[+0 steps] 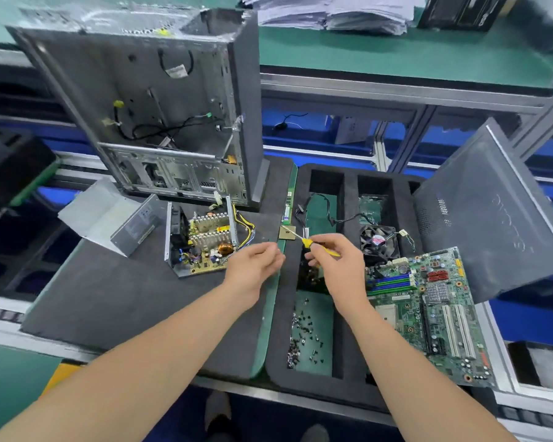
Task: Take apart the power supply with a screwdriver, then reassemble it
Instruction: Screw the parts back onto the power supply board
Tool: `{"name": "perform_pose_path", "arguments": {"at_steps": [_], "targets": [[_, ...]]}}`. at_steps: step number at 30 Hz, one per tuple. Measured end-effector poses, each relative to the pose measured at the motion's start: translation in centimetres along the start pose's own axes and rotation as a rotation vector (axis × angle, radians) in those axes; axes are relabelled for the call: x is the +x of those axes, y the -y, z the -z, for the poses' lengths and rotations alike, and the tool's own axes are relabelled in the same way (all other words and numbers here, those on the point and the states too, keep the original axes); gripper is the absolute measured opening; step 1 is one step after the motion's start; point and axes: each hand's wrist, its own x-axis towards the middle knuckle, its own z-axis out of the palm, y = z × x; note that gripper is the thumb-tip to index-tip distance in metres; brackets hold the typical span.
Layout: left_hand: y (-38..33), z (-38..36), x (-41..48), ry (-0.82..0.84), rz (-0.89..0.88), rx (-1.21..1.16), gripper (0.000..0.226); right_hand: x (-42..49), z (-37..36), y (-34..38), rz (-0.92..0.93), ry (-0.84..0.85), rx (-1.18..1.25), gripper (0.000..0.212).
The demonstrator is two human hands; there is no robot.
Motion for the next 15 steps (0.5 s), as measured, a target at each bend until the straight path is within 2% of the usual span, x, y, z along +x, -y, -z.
{"name": "perform_pose_path", "arguments": {"at_steps": [4,8,11,15], "targets": [[-1.8,1.6,-0.7,0.015,0.059,-0.247,0.013,0.1,-2.3,2.5,-0.004,0.029,0.137,0.015],[-2.5,2.8,-1.1,0.048,0.080,-0.426,0.012,0.0,-3.7,3.9,0.034,0.066,0.137,0.018],[-3.6,4.4,-0.8,0.029,0.053,-0.467,0.012,-0.4,-4.6,4.5,0.075,0.082,0.103,0.023],[-4.5,6.4,-0.3,0.030,0.027,-0.450,0.014,-1.1,-6.2,5.2,0.112,0.086,0.053,0.016]]}}
